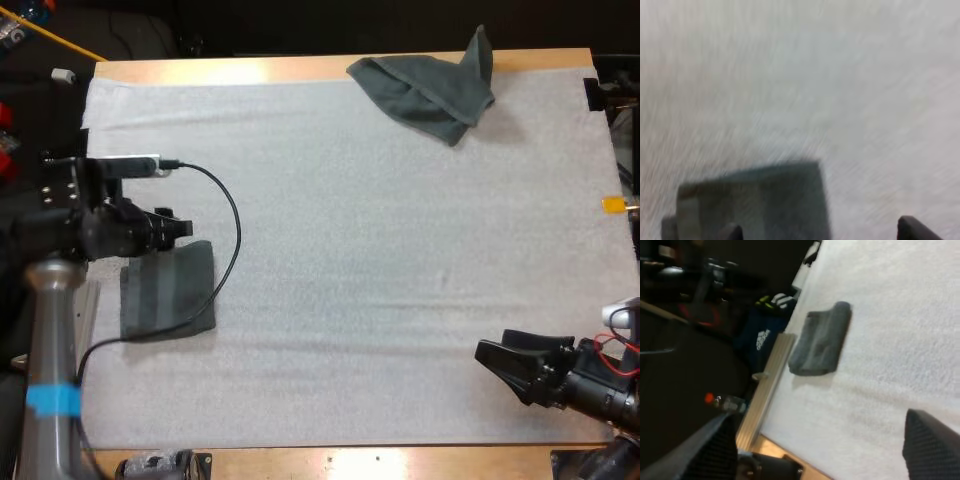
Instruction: Pick towel from pile, fold and stack
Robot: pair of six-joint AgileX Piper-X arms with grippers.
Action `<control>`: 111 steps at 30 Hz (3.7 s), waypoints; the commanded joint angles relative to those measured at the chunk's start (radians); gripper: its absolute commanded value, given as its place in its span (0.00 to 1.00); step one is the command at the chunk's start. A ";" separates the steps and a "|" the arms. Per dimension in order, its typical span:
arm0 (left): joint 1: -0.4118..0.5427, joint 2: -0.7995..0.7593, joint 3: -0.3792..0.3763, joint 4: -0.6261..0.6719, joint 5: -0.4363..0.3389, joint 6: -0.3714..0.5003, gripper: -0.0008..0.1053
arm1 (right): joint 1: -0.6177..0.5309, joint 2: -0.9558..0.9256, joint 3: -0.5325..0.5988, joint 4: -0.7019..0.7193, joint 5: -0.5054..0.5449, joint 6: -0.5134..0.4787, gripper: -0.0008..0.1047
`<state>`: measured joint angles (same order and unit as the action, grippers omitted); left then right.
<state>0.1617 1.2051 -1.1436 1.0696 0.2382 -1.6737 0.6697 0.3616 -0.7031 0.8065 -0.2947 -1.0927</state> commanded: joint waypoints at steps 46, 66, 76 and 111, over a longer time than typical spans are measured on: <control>-0.225 -0.363 -0.011 0.078 0.015 0.007 0.56 | -0.717 0.374 -0.186 0.166 0.137 -0.759 0.64; -0.225 -0.634 -0.011 0.227 0.016 -0.008 0.57 | -0.717 0.085 -0.222 0.422 0.343 -0.789 0.64; -0.225 -0.772 -0.011 0.326 0.020 -0.045 0.68 | -0.717 0.007 -0.222 0.531 0.359 -0.701 0.83; -0.225 -1.334 0.020 0.497 -0.080 0.051 0.68 | -0.717 -0.416 -0.235 0.586 0.224 -0.689 0.82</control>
<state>-0.0583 -0.0178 -1.1267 1.5390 0.1842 -1.6093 -0.0428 -0.0153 -0.9300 1.3931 -0.0604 -1.7806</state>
